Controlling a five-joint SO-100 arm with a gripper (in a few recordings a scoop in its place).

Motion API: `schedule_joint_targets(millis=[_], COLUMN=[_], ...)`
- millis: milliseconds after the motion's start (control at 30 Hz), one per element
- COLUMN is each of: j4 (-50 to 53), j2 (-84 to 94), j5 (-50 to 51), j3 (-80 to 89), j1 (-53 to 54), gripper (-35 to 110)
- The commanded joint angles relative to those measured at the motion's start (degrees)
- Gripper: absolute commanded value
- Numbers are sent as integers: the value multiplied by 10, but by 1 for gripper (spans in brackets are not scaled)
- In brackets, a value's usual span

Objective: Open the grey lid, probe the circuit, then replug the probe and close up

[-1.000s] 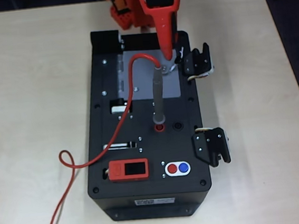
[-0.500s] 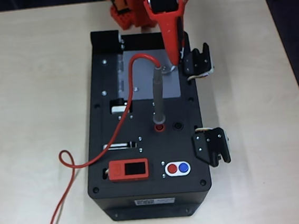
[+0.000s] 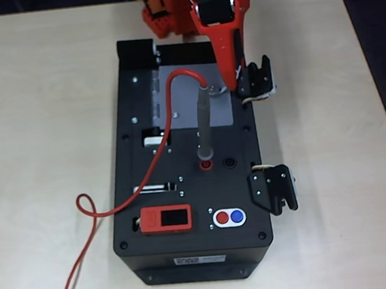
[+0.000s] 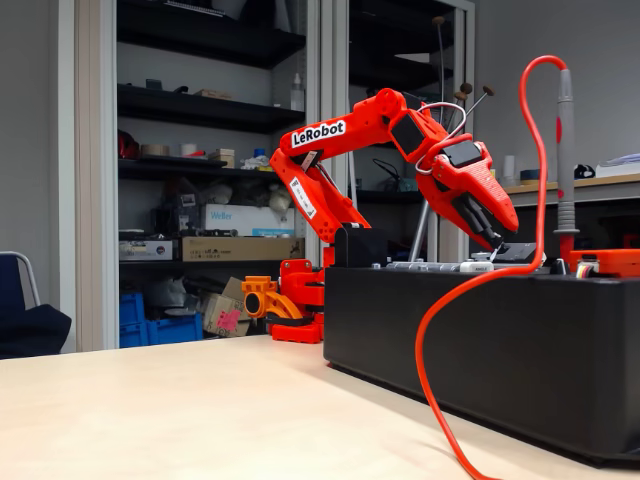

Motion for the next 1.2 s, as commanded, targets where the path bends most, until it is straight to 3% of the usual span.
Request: schedule_joint_targets(millis=[0, 367, 600, 1167], j4=[-8, -32, -32, 141], j2=[4, -1, -3, -84], j5=[15, 36, 41, 29], j3=[4, 23, 18, -201], j1=[-10, -11, -4, 37], gripper=[13, 0, 0, 0])
